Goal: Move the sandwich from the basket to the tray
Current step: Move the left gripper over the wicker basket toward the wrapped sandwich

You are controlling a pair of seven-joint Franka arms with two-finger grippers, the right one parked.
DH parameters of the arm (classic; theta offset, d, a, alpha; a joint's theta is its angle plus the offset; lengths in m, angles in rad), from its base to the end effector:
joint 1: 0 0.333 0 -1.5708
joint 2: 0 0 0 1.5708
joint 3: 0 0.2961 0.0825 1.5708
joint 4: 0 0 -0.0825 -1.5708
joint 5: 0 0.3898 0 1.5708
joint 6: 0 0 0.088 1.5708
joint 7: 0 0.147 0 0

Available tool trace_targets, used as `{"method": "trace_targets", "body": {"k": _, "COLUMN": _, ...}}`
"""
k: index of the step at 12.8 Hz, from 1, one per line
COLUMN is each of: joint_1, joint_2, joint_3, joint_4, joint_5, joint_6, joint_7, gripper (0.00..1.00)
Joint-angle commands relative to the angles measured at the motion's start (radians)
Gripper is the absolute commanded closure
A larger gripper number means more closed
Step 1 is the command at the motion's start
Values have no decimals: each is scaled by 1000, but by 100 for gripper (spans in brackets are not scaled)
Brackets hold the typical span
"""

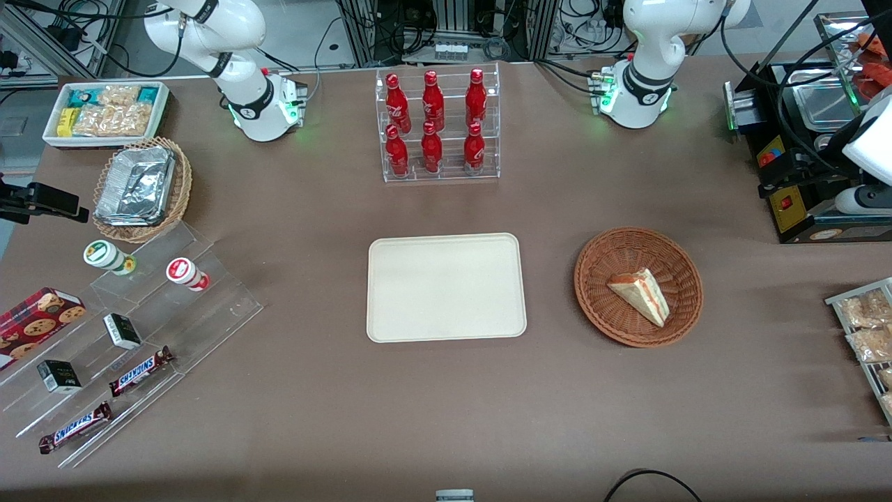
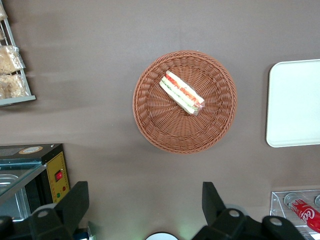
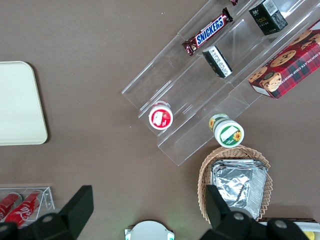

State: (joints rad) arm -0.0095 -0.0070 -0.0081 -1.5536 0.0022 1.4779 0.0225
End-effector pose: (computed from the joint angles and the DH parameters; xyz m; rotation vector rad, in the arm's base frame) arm 0.5457 -0.0093 0.5689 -3.1370 0.0627 0.1078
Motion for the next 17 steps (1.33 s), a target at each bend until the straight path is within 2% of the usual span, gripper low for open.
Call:
{"method": "trace_targets", "body": {"k": 1, "joint_1": -9, "joint_2": -1, "joint_3": 2, "joint_4": 13, "joint_5": 5, "joint_6": -21, "joint_7": -24, "gripper": 0}}
{"method": "trace_targets", "body": {"k": 6, "joint_1": -12, "joint_2": 33, "joint_3": -6, "joint_4": -43, "joint_5": 15, "joint_6": 39, "joint_7": -50, "gripper": 0}}
{"method": "trace_targets", "body": {"k": 8, "joint_1": -14, "joint_2": 33, "joint_3": -42, "joint_4": -144, "joint_5": 21, "joint_6": 157, "joint_7": -137, "gripper": 0}}
{"method": "trace_targets", "body": {"k": 11, "joint_1": -12, "joint_2": 30, "joint_3": -44, "joint_4": -290, "joint_5": 33, "joint_6": 335, "joint_7": -209, "gripper": 0}}
{"method": "trace_targets", "body": {"k": 17, "joint_1": -12, "joint_2": 56, "joint_3": -62, "joint_4": -526, "joint_5": 32, "joint_6": 715, "joint_7": -511, "gripper": 0}}
